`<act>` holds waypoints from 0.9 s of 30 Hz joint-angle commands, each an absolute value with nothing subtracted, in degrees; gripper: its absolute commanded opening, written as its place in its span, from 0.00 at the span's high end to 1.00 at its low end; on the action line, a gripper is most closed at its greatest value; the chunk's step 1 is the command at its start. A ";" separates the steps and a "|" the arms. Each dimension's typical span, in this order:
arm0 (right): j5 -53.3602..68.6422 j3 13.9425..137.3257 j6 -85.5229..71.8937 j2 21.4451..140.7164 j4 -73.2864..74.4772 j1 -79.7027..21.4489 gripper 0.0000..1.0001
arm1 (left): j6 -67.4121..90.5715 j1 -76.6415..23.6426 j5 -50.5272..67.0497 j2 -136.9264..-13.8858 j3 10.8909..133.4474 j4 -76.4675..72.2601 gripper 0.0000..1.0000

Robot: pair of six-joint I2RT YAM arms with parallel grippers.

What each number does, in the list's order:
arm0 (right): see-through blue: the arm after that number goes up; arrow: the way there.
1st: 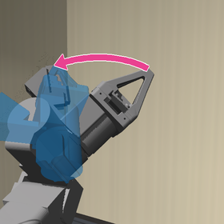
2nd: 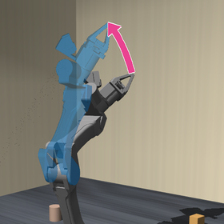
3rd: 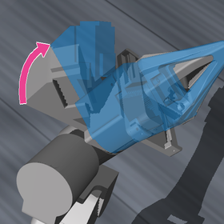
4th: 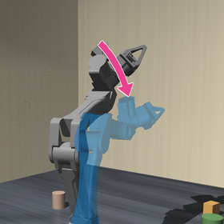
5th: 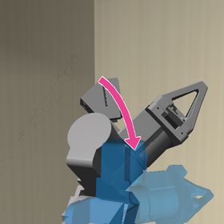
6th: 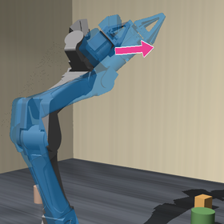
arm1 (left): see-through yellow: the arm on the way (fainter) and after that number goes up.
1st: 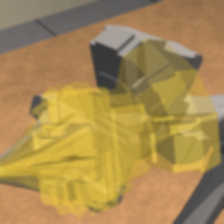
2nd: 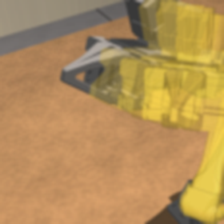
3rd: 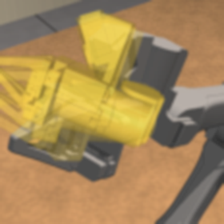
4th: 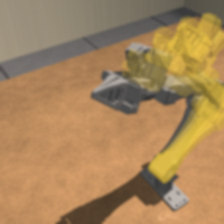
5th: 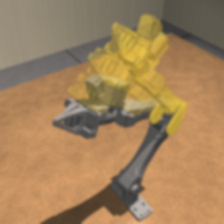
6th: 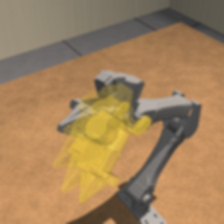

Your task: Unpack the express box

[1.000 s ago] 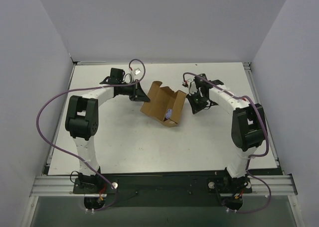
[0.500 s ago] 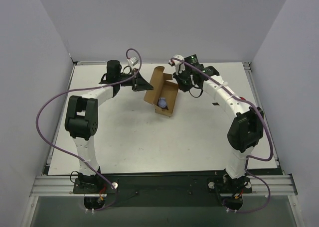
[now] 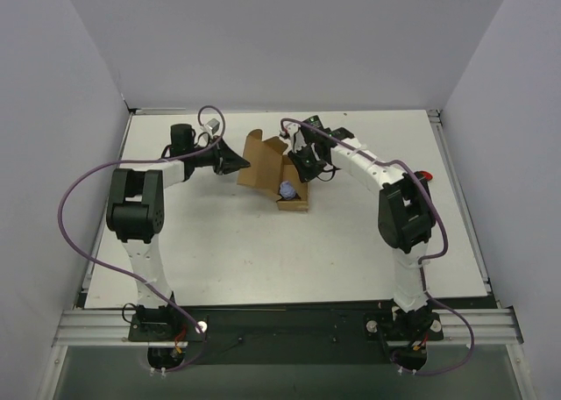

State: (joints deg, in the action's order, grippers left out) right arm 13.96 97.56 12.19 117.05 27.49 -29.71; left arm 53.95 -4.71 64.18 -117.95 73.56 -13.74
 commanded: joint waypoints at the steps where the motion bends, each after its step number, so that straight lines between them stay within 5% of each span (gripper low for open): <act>1: 14.15 98.44 10.99 118.04 27.34 -29.62 1.00 | 52.30 -3.87 63.81 -116.89 72.77 -13.45 0.70; 3: 15.37 98.87 9.85 118.30 26.98 -29.62 1.00 | 50.98 -3.69 63.72 -116.72 72.95 -11.44 0.63; 12: 25.31 99.41 7.91 119.09 26.19 -30.67 0.61 | 43.24 -3.25 62.75 -116.63 74.44 -4.04 0.62; 27: 22.41 99.76 4.57 124.27 23.73 -30.85 0.47 | 40.17 -3.87 63.37 -114.17 73.12 -2.02 0.64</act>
State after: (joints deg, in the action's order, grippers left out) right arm 21.91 97.84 6.13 122.83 23.53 -30.52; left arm 42.72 -3.66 62.81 -117.56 72.88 -3.16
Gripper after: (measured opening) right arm 0.486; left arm 0.360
